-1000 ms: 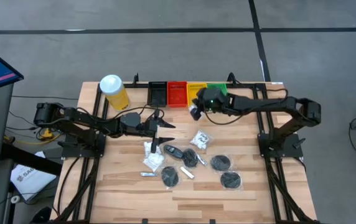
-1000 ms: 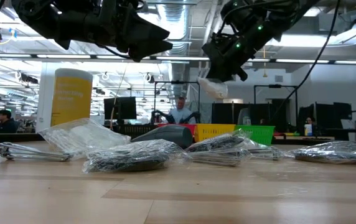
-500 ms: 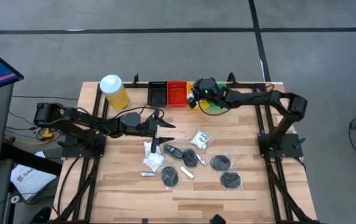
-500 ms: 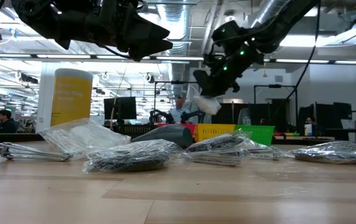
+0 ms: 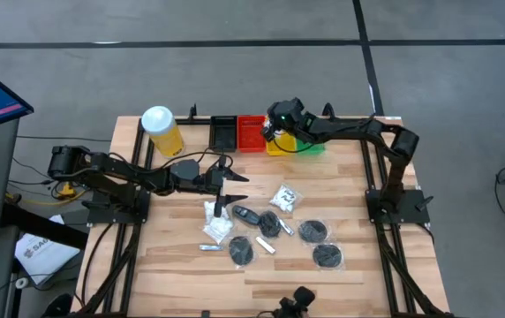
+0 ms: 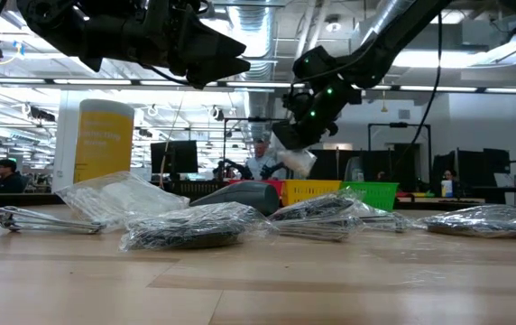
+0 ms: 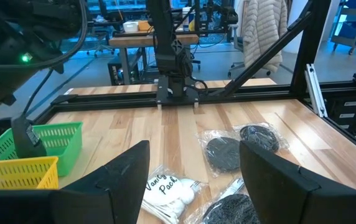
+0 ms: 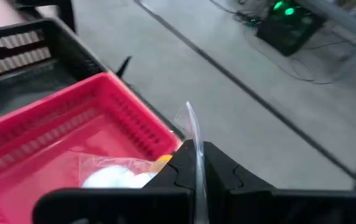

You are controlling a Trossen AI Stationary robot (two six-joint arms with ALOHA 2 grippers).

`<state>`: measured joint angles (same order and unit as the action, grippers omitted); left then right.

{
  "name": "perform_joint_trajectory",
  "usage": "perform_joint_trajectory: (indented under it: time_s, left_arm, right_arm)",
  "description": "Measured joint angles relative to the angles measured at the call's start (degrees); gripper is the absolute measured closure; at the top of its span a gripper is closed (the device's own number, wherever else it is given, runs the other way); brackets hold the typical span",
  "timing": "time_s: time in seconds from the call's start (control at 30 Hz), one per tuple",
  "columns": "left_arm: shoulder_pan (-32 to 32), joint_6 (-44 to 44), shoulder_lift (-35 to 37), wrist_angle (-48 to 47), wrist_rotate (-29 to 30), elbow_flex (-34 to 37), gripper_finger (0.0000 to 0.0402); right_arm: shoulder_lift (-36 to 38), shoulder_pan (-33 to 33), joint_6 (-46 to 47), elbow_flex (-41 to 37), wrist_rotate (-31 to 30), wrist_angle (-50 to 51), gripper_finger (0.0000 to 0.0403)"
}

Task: Pick & Place Travel size toiletries
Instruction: Put the cotton pack into the yellow bin

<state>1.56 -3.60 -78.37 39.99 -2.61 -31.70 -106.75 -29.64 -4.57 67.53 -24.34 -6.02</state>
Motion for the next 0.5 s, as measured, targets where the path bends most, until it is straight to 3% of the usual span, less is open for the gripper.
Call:
perform_joint_trajectory:
  time_s: [0.5]
  left_arm:
    - [0.0, 0.0, 0.0, -0.1, 0.0, 0.0, 0.0165]
  right_arm:
    - [-0.2, -2.9, -0.1, -0.1, -1.4, 1.3, 0.0402]
